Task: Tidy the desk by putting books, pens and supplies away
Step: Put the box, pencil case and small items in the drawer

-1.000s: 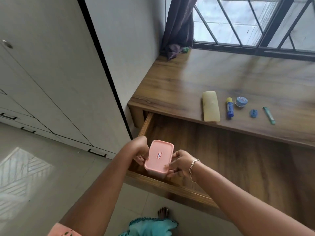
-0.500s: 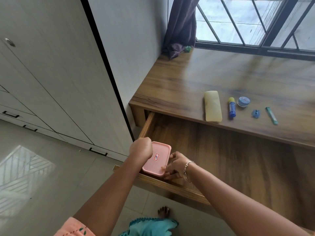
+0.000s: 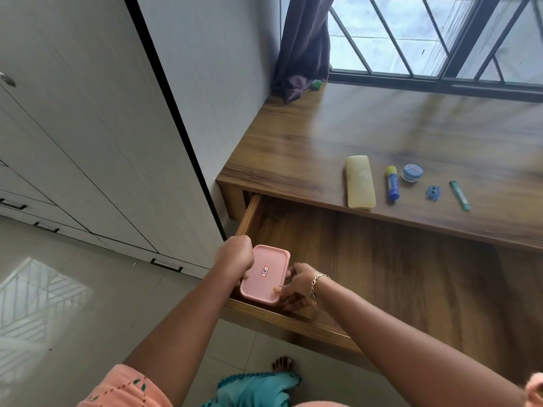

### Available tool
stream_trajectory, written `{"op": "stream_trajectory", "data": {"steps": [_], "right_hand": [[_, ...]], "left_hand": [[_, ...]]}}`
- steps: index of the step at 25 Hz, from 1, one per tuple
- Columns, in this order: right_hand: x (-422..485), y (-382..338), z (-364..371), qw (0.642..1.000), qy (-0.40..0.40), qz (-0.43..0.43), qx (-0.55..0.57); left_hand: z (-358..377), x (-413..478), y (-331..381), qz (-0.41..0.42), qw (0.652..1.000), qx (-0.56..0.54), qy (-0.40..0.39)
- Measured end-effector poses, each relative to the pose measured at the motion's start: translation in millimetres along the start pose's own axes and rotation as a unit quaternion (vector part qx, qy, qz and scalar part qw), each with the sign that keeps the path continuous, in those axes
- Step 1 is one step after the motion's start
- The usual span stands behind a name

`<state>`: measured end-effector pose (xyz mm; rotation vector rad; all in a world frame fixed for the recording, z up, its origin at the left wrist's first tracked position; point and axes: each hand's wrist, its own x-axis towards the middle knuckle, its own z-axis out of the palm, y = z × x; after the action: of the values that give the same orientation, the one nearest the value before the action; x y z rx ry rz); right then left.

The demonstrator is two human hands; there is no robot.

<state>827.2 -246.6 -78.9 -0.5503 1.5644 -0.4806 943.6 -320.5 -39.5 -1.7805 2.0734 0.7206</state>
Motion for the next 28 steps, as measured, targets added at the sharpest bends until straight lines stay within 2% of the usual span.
{"op": "stream_trajectory", "data": {"steps": [2, 5, 10, 15, 17, 20, 24, 28], "right_hand": [[2.4, 0.4, -1.5, 0.998, 0.018, -0.015, -0.055], [2.6, 2.5, -5.9, 0.98, 0.089, -0.059, -0.171], [-18.6, 11.1, -31.3, 0.908, 0.264, -0.138, -0.294], [-40.7, 19.9, -63.6, 0.844, 0.393, -0.183, -0.317], [-46.5, 17.0, -77.6, 0.827, 0.436, -0.192, -0.298], [-50.1, 3.4, -99.7, 0.812, 0.486, -0.198, -0.256], [-43.8, -24.7, -127.1, 0.791, 0.53, -0.188, -0.24], [-27.5, -56.0, -149.2, 0.802, 0.52, -0.131, -0.264]], "left_hand": [[-1.3, -7.8, 2.8, 0.014, 0.999, 0.021, 0.03], [-1.6, -19.0, 8.0, 0.036, 0.991, 0.09, 0.093], [-6.3, -30.5, 31.9, 0.067, 0.966, 0.133, 0.21], [-0.9, -24.6, 64.9, 0.206, 0.929, 0.084, 0.297], [-1.7, -11.1, 79.5, 0.281, 0.909, 0.091, 0.295], [-9.1, 7.9, 105.8, 0.359, 0.886, 0.159, 0.246], [-26.9, 32.1, 138.2, 0.408, 0.858, 0.206, 0.235], [-45.5, 65.1, 165.1, 0.455, 0.824, 0.243, 0.236]]}}
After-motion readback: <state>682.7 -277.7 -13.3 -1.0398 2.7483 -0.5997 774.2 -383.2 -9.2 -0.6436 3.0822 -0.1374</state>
